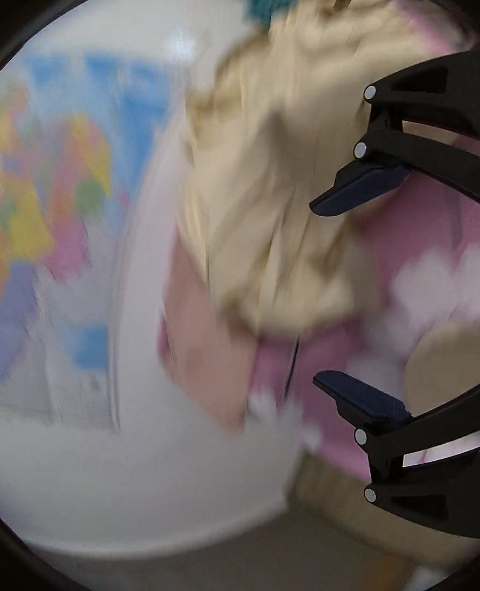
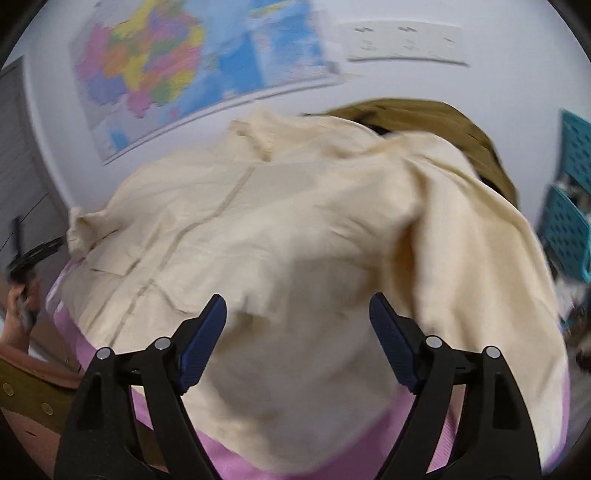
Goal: Fold large clothes
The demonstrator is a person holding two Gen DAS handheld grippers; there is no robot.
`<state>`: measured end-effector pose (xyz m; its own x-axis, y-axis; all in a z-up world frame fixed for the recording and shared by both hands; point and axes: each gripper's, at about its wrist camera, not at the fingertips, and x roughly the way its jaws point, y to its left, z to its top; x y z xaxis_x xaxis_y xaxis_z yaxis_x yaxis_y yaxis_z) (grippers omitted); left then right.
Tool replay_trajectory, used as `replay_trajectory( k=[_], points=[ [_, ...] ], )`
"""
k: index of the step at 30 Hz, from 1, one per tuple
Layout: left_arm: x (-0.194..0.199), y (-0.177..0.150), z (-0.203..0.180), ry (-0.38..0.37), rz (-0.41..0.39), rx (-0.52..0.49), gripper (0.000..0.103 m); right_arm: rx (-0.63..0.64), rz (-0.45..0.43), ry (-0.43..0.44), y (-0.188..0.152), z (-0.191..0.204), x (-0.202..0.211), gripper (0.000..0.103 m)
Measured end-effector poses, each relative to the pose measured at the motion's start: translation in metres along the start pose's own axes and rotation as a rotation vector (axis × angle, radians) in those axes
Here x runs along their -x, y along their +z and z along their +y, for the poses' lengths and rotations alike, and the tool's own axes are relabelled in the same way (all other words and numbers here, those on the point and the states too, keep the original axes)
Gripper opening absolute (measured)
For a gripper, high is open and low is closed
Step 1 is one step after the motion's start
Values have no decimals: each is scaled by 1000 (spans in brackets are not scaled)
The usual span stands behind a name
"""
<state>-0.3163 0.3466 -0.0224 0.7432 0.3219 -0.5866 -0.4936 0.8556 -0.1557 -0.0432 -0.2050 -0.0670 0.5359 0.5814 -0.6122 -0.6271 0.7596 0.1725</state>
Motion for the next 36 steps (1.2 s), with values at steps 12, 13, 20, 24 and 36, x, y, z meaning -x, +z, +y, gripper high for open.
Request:
replay_trajectory(
  k=[12,13,20,24,36],
  points=[
    [7,-84,-152,-274,80,-583,89,-58,71,-42,7,-27,-56,24],
    [-1,-86,-160,-249,89,-600,89,-73,66,-32,12,-30,-56,17],
    [-30,-57,-152,-147,84,-435,73,-74,5,-39,15,-29,-31,27],
    [-12,-59,-142,-188,68,-434,81,95,-25,50,-11,7,9,72],
    [-4,-110,-145,-198,132,-555,92,223,18,-123,-69,36,3,73]
  ],
)
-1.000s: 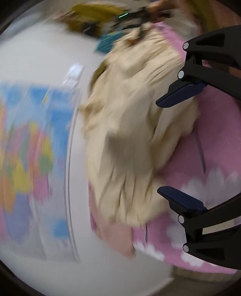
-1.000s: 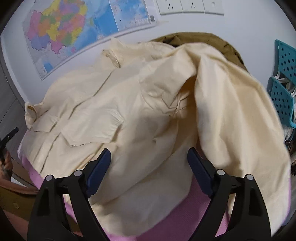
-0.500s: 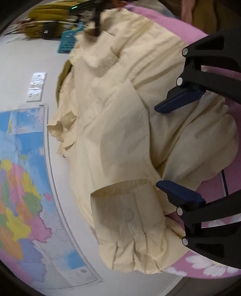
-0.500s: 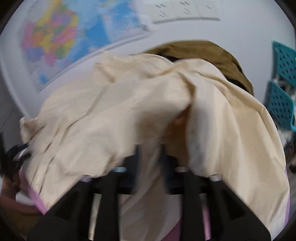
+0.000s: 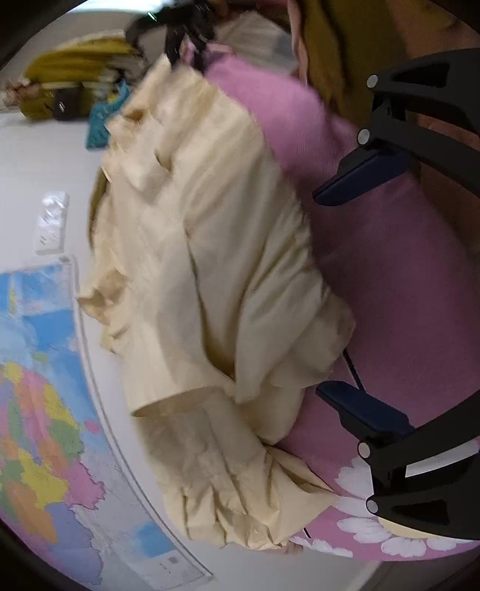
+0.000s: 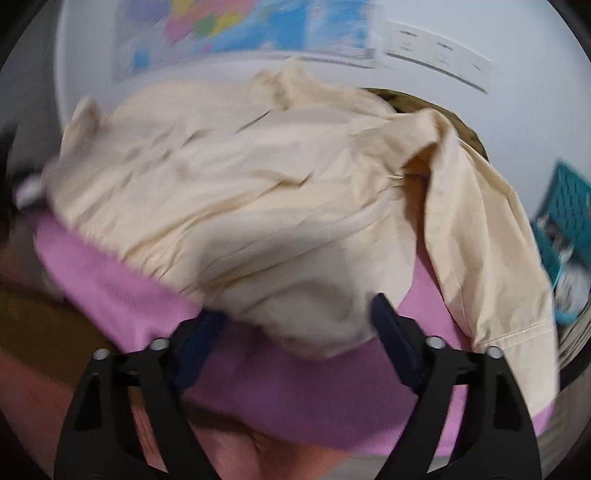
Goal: Fold large clothes
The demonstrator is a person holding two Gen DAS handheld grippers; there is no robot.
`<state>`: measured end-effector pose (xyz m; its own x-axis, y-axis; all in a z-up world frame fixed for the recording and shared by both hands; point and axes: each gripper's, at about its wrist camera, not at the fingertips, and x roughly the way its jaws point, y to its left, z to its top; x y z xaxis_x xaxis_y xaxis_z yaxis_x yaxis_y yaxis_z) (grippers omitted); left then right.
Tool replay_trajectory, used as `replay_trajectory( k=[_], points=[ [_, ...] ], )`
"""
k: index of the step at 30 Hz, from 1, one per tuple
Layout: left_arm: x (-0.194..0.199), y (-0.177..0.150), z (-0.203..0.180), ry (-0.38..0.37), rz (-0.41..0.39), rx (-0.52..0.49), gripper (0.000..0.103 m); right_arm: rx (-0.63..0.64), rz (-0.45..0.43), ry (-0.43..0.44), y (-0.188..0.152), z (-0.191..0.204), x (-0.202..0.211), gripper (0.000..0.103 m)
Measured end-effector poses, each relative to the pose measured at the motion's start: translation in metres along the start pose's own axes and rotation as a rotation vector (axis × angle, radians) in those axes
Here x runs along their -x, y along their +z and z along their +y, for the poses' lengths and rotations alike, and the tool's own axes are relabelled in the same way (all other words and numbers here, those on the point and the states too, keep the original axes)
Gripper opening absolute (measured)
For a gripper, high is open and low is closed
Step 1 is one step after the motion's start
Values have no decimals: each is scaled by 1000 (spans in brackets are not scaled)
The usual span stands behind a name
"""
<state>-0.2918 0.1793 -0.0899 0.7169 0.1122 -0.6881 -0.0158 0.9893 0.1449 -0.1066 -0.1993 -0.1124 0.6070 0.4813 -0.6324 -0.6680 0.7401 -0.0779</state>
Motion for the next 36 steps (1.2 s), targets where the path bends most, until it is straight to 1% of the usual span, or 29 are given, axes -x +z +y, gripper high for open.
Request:
replay_trajectory(
  k=[2,3,4,5,6,7,8,9,10,11,13,15,17,18,19,21,22,23,24,25,26,27,28,29,30,31,32,34,36],
  points=[
    [-12,5,4,74,-8,33,92,-83,-51,29,8,-11,-2,58],
    [-17,8,10,75,-4,76,93,-121,-51,47,11,-16,-4,40],
    [-19,11,17,42,-11,132,90,-189,-48,82,16,-22,-8,24],
    [-19,14,24,25,-34,180,85,-218,-54,112,20,-26,-7,22],
    [-17,18,30,22,-54,218,68,-250,-80,154,25,-29,-1,18],
    [-15,21,36,22,-65,256,46,-290,-115,209,32,-33,8,17],
    [-12,25,47,-24,-72,320,40,-303,-140,242,37,-36,18,17],
    [-9,29,51,-41,-82,354,25,-305,-156,255,41,-36,27,16],
    [0,34,54,-48,-102,372,18,-304,-165,266,46,-36,34,16],
    [8,39,54,-40,-108,367,16,-303,-173,275,50,-35,44,16],
    [32,44,53,-69,-114,356,13,-295,-170,292,53,-33,62,16],
    [52,46,50,-90,-117,311,13,-261,-149,281,53,-31,71,16],
    [66,42,37,-105,-83,196,18,-214,-69,231,47,-27,68,20],
    [64,39,30,-80,-63,149,26,-206,-12,211,41,-28,62,34],
    [58,35,23,-58,-32,106,31,-190,53,189,36,-29,53,48],
    [47,26,12,-69,8,33,38,-148,127,139,29,-25,45,60],
    [46,22,6,-45,-5,-6,40,-115,145,145,31,-22,46,60],
    [49,20,5,-42,-25,-21,41,-91,139,158,34,-19,51,60],
    [56,18,7,-58,-59,-25,42,-66,122,185,38,-17,59,60],
    [63,18,9,-71,-84,-21,46,-37,109,219,44,-15,67,61],
    [76,16,15,-122,-139,-14,51,17,83,243,52,-11,80,61],
    [86,14,20,-172,-186,-14,62,39,60,258,56,-11,89,64],
    [100,11,24,-209,-234,-22,69,51,21,321,64,-11,99,73],
    [110,10,25,-230,-272,-31,73,53,-13,359,69,-14,103,74],
    [118,12,27,-229,-312,-34,77,40,-57,377,78,-15,105,76],
    [125,16,32,-194,-351,-24,82,20,-75,387,87,-16,102,77],
    [124,23,33,-173,-351,-14,82,-7,-84,394,100,-15,90,77],
    [110,40,35,-129,-338,7,83,-19,-91,372,121,-7,65,76],
    [77,62,36,-94,-274,40,83,-26,-76,347,147,5,22,73]
  ],
)
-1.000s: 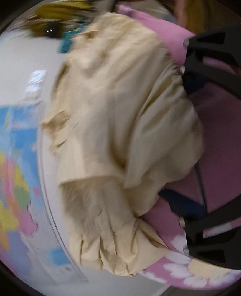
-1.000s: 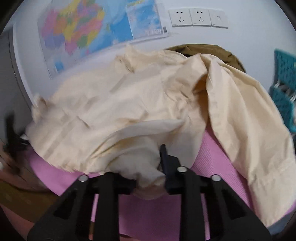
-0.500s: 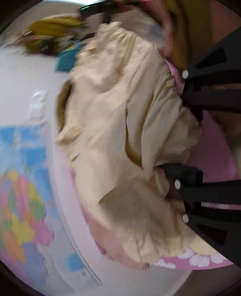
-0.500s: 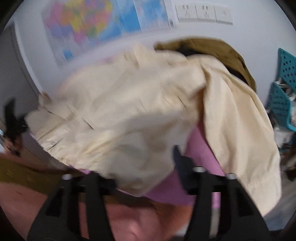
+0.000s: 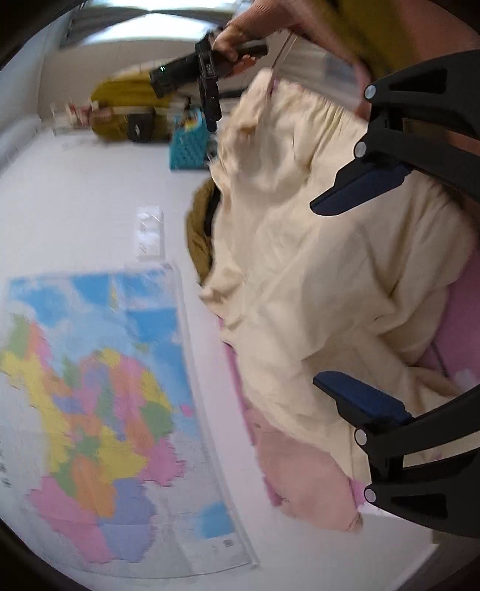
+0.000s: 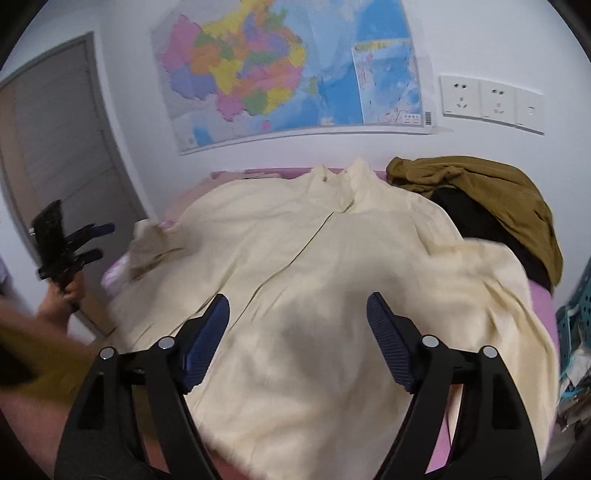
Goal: Fold large clothes
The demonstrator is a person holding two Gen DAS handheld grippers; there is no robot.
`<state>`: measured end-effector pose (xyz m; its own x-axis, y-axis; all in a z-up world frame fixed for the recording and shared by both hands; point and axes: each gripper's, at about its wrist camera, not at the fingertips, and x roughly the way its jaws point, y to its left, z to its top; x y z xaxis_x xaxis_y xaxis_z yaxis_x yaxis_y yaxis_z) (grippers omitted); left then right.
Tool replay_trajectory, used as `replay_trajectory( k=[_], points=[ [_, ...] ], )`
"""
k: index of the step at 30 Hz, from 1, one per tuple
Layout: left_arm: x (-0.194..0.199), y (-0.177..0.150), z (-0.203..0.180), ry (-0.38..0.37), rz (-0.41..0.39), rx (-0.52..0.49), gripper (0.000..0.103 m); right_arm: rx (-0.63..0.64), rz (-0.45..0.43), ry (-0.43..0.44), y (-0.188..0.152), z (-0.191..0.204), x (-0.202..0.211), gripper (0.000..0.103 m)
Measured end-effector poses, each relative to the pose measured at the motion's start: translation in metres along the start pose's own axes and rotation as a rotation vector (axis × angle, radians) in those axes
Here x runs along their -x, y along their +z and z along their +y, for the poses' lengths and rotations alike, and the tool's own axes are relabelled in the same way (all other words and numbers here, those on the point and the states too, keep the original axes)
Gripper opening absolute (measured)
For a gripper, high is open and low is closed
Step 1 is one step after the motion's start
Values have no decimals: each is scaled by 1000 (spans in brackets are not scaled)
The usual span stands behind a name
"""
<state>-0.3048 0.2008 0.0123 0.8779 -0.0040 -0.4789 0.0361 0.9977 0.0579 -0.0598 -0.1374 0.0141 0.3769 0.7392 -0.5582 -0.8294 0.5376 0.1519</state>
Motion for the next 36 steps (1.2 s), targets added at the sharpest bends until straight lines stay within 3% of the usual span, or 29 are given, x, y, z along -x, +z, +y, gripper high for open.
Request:
replay_trajectory(
  k=[5,7,14,15,16,17,19,20,22,24,30,33,36],
  points=[
    [-81,26,-3,5,98,6,82,30,89,-98,43,-10,-109,68],
    [-113,40,-4,56,148,-5,82,16,138,-128,58,-20,-153,67],
    [-209,60,7,112,343,-39,82,0,289,-202,71,-53,-245,68],
    [-221,58,10,118,373,-52,81,7,302,-214,69,-55,-249,58],
    [-226,54,11,119,395,-60,78,26,316,-237,66,-57,-253,40],
    [-237,50,13,125,432,-72,74,36,332,-230,63,-58,-258,34],
    [-254,43,18,147,484,-82,50,45,315,-226,64,-59,-257,6],
    [-261,40,22,156,505,-69,41,46,312,-219,65,-59,-257,3],
    [-269,39,27,156,509,-47,12,77,290,-233,68,-55,-255,1],
    [-275,43,31,197,499,-41,3,69,255,-232,74,-54,-249,1],
    [-288,67,46,283,423,-21,3,26,144,-222,108,-64,-242,0],
    [-295,75,58,339,392,3,4,-14,162,-232,107,-77,-259,0],
    [-294,76,67,342,377,63,4,-69,184,-239,99,-98,-271,0]
  ],
)
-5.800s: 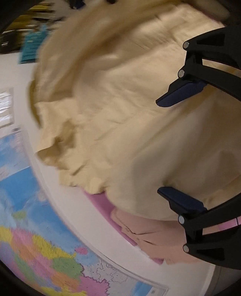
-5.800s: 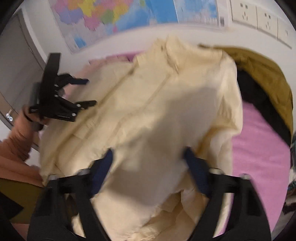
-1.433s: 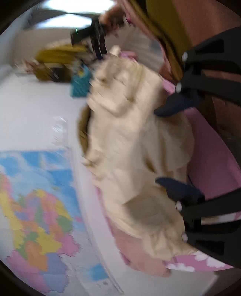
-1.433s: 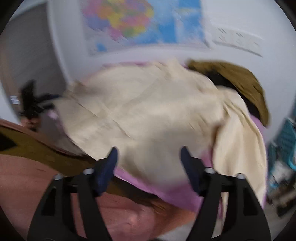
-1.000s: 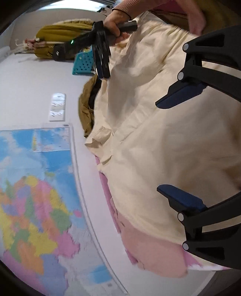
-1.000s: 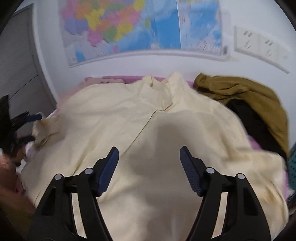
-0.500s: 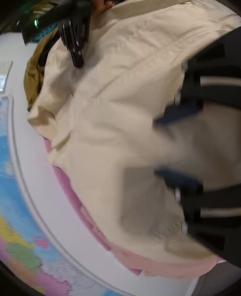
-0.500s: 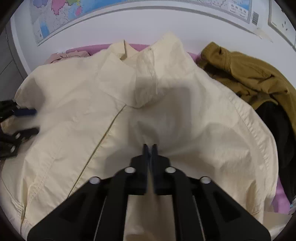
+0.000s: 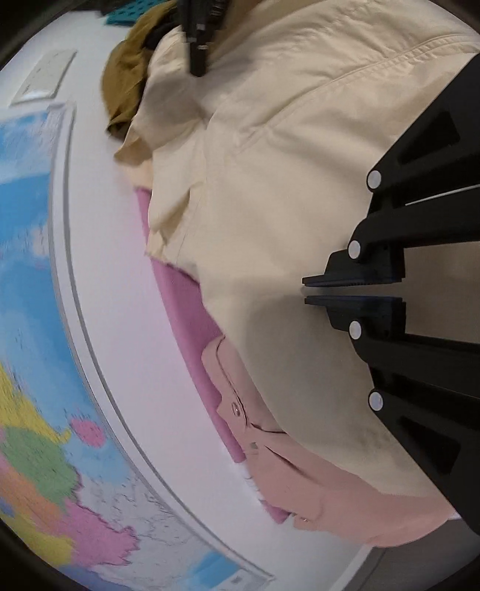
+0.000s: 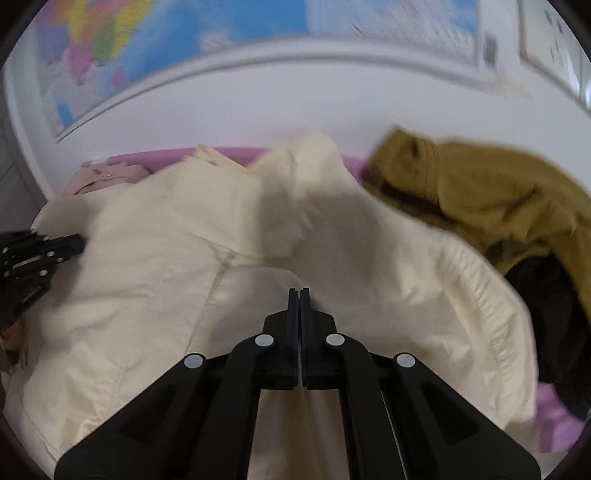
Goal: Fold large clothes
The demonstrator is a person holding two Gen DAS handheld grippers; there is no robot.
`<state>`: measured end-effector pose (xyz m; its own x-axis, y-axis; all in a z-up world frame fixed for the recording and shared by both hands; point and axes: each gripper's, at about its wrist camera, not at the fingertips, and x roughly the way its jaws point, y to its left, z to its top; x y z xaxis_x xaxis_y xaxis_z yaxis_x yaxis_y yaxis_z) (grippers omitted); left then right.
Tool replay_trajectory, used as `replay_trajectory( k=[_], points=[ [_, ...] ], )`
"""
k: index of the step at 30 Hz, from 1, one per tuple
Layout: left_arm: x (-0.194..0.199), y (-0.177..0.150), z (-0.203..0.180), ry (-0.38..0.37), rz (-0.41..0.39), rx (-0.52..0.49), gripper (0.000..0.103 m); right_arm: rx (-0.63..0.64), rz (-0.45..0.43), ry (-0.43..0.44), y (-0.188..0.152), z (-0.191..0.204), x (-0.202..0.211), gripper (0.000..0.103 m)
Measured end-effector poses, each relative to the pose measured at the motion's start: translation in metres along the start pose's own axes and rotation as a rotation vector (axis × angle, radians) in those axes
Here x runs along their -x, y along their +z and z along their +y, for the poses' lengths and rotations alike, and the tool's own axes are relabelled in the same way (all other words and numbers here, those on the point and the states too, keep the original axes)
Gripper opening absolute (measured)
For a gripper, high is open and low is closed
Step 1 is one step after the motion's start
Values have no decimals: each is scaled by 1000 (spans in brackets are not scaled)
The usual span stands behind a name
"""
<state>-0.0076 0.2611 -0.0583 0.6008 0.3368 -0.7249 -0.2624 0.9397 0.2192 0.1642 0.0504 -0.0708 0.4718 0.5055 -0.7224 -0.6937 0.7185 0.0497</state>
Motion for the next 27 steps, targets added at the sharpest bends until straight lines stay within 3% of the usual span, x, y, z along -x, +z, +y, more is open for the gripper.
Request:
replay_trajectory(
  k=[2,4,6,8,9,10,11,15,18,21,24,27],
  points=[
    [2,0,1,-17,-10,2,6,-23,-8,-14,-2,-6,-6,0],
    [9,-1,-4,-16,-27,-23,26,40,4,-68,-7,2,-11,1],
    [22,-6,-7,-49,-30,-34,35,78,33,-86,-10,8,-14,0],
    [36,-9,-14,-128,-43,-54,40,49,45,-52,-14,1,-1,7],
    [45,-13,-17,-146,-58,-69,48,38,46,-37,-15,-2,9,17],
    [53,-17,-22,-156,-71,-91,51,33,43,-30,-15,-3,18,32],
    [62,-22,-28,-167,-80,-121,52,36,22,-1,-17,-3,34,36],
    [79,-45,-44,-234,-81,-191,56,110,-1,98,-45,11,88,38],
    [72,-65,-58,-230,-41,-263,61,148,95,133,-81,20,90,47],
    [56,-77,-68,-169,25,-305,65,145,181,43,-112,10,77,55],
    [58,-72,-65,-133,30,-286,65,22,111,98,-120,-15,111,56],
    [77,-70,-60,-144,-18,-263,66,-51,-61,153,-131,-42,179,62]
  ],
)
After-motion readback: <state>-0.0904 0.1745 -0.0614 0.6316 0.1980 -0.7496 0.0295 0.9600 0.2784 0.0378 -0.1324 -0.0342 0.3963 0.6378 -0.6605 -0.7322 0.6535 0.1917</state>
